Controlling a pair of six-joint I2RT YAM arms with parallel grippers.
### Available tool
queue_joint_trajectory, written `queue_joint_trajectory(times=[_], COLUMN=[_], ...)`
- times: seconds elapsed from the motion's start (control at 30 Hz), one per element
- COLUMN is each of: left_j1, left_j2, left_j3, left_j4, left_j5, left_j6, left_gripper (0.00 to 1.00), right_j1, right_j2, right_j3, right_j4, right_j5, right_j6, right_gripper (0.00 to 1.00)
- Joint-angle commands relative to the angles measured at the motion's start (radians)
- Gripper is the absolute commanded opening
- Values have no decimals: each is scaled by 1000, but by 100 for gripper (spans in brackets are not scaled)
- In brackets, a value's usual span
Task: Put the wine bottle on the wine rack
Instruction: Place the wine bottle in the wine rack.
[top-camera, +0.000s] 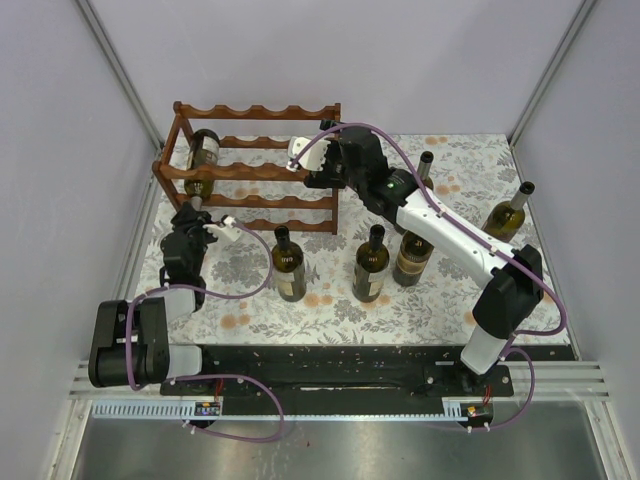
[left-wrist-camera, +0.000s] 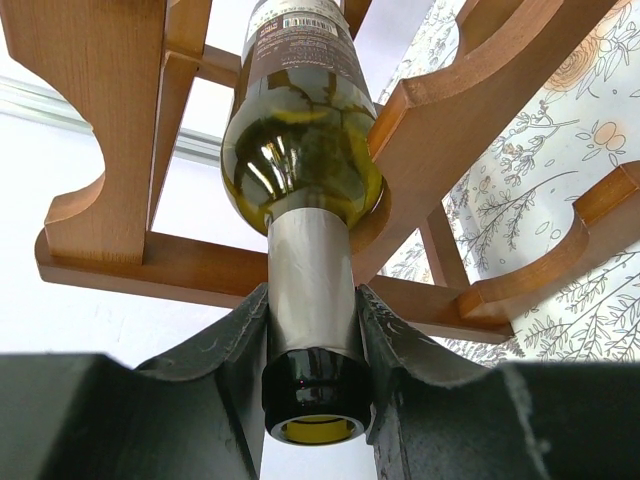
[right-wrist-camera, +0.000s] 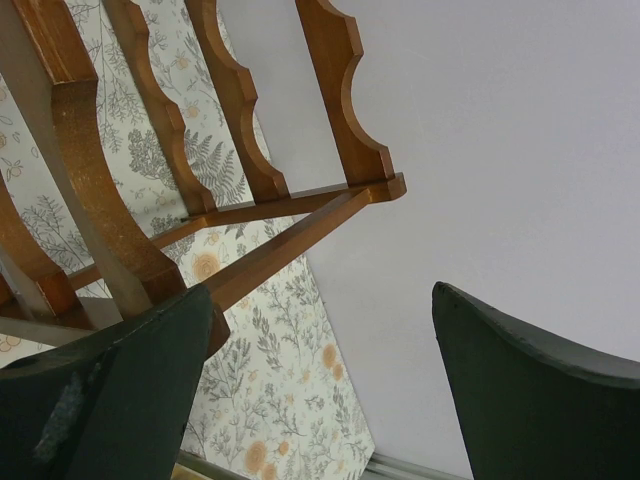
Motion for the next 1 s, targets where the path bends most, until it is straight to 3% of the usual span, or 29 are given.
queue_joint_trajectory(times=[0.0,0.23,0.43,0.73,0.97], left_j1=[-32,-14,6,29,35], left_j2=[82,93,110,99,131], left_j3=[-42,-7,-20,-31,-37], left_j4=[-368,-384,-283,-106,-7], left_j5=[198,234,244,300,342], left_j6=[50,132,182,94,121], left_gripper=[0,0,0,0,0], right_j1=[-6,-10,-15,-16,-16], right_j2=[-17,-18,-23,-26,-29], right_j3=[-15,-26,-30,-35,-45], right_j4=[25,31,29,29,29], right_j5=[-20,-24,-26,-24,-21], right_j6=[-8,-16,-16,-22,-17], right_gripper=[99,100,99,99,100])
